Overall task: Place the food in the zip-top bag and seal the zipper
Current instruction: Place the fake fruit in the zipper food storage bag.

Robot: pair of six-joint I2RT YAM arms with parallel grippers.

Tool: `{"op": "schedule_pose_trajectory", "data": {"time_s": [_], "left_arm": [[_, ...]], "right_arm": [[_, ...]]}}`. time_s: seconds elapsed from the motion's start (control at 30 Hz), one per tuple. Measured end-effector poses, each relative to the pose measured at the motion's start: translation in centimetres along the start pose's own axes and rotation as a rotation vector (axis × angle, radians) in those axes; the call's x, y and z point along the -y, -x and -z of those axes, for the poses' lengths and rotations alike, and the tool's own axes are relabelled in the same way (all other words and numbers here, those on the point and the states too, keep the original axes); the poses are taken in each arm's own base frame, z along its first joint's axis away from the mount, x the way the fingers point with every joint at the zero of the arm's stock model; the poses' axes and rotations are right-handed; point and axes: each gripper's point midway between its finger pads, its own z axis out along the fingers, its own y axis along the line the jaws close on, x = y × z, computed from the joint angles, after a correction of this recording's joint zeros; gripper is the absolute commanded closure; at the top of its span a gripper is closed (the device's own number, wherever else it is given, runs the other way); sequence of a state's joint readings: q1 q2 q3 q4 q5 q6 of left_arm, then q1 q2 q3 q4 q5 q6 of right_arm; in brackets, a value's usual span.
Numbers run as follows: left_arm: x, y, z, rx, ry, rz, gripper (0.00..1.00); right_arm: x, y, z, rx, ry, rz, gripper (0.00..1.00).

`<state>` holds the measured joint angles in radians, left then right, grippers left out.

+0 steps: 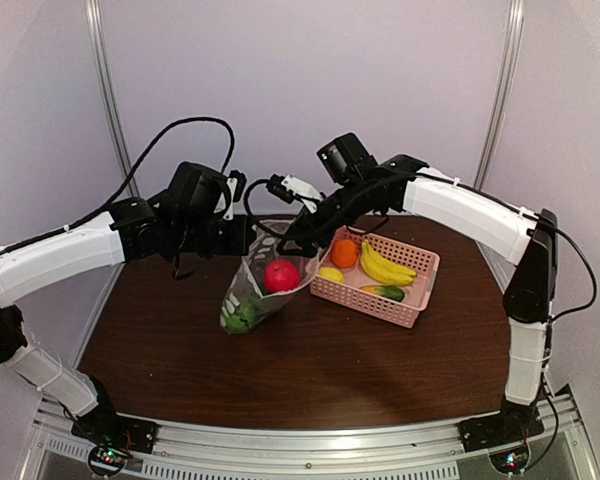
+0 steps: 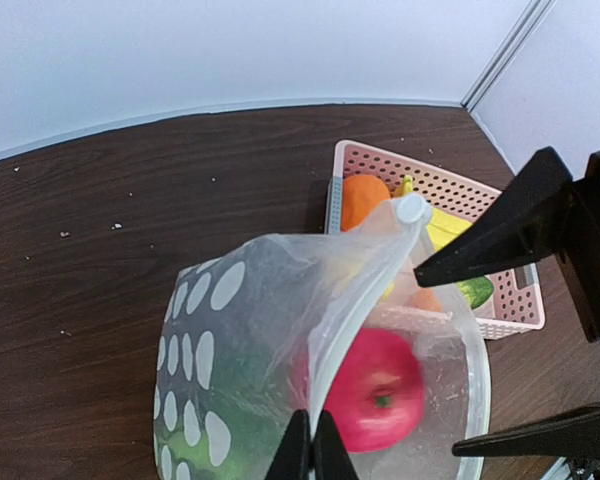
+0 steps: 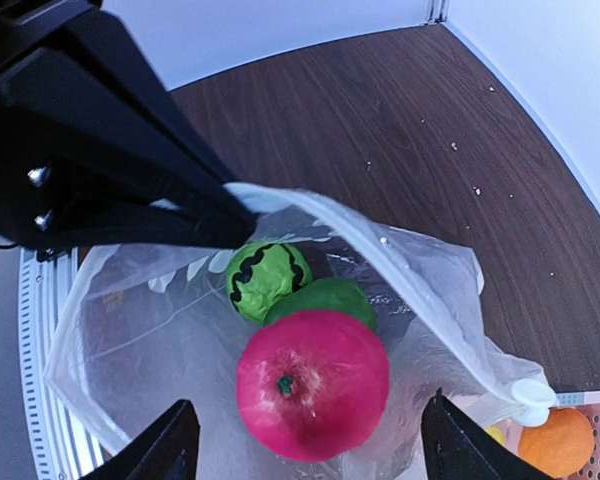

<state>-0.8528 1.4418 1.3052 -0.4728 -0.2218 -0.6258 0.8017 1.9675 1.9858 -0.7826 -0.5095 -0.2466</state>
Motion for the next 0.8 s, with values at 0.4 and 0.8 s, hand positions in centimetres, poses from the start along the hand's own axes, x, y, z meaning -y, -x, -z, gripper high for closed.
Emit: {"op": "schedule_pose_trajectory", "data": {"time_s": [0.4,0.8], "left_arm": [[-0.1,0.0,0.0,0.001,0.002,0.001,1.00],[-0.2,0.0,-0.1,0.002,0.008,-0.012,1.00]], "right_arm": [[2.0,-0.2,2.4,0.005,-0.080,-0.029,0.17],[9.5,-6.5,11.0,-0.031,-0.289,-0.105,0.23]]}}
